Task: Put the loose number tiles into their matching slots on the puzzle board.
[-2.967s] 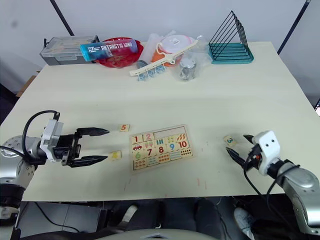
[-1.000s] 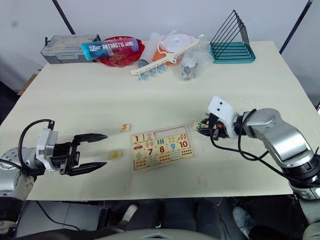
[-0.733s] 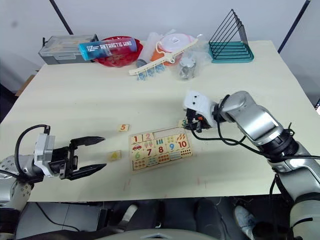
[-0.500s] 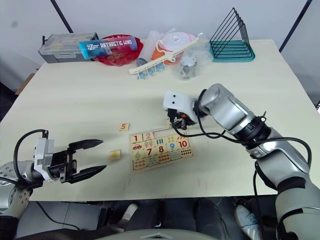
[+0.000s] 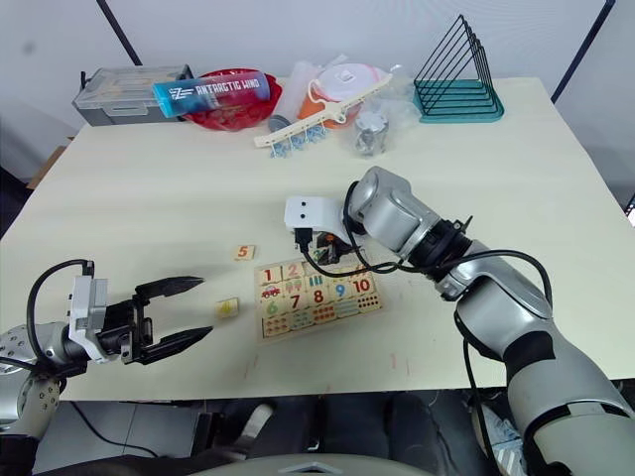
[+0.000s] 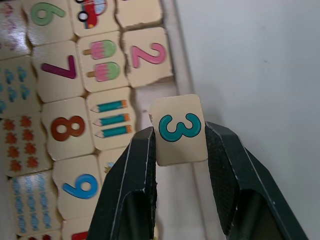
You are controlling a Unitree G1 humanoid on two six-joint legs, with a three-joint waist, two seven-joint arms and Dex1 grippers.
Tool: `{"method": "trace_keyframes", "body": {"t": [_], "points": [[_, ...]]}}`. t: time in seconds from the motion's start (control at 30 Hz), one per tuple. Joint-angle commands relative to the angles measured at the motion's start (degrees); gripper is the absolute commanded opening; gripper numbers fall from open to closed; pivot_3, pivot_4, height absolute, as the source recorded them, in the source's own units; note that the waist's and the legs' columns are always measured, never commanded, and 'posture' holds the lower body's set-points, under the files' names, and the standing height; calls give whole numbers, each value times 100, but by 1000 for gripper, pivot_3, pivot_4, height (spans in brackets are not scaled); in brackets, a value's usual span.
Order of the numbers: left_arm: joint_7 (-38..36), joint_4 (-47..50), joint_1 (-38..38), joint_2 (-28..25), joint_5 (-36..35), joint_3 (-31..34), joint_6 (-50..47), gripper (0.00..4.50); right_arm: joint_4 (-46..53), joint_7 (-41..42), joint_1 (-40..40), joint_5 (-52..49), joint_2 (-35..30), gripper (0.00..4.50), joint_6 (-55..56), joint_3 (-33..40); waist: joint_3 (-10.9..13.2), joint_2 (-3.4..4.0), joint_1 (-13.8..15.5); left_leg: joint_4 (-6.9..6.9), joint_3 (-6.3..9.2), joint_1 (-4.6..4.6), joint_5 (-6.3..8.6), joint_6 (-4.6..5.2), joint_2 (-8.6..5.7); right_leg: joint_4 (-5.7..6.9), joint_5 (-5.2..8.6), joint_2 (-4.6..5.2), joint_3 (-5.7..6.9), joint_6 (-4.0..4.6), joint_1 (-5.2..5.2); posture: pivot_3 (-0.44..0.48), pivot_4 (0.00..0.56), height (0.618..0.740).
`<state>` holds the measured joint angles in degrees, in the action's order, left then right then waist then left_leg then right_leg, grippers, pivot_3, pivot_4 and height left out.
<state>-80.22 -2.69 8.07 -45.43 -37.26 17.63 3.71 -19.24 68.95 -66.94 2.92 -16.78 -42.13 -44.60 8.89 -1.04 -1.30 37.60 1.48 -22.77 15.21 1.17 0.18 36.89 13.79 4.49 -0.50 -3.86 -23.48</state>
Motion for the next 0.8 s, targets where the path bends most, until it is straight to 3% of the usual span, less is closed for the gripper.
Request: {"method": "trace_keyframes", "body": {"t": [0.03,0.8], "points": [[-10,115,-61,-6,6,177,32,4500,-54,119,-183,162,198,889,93,-31,0,0,-18,0,0,0,0,0,0,0,0,0,0,0,0,0,150,740],[-82,10,-132,5,74,204,28,4500,-318,272,-25,606,566,889,246,43,1,2,-106,-1,8,0,-3,-6,-1,1,0,-1,2,0,-1,0,150,740]]}}
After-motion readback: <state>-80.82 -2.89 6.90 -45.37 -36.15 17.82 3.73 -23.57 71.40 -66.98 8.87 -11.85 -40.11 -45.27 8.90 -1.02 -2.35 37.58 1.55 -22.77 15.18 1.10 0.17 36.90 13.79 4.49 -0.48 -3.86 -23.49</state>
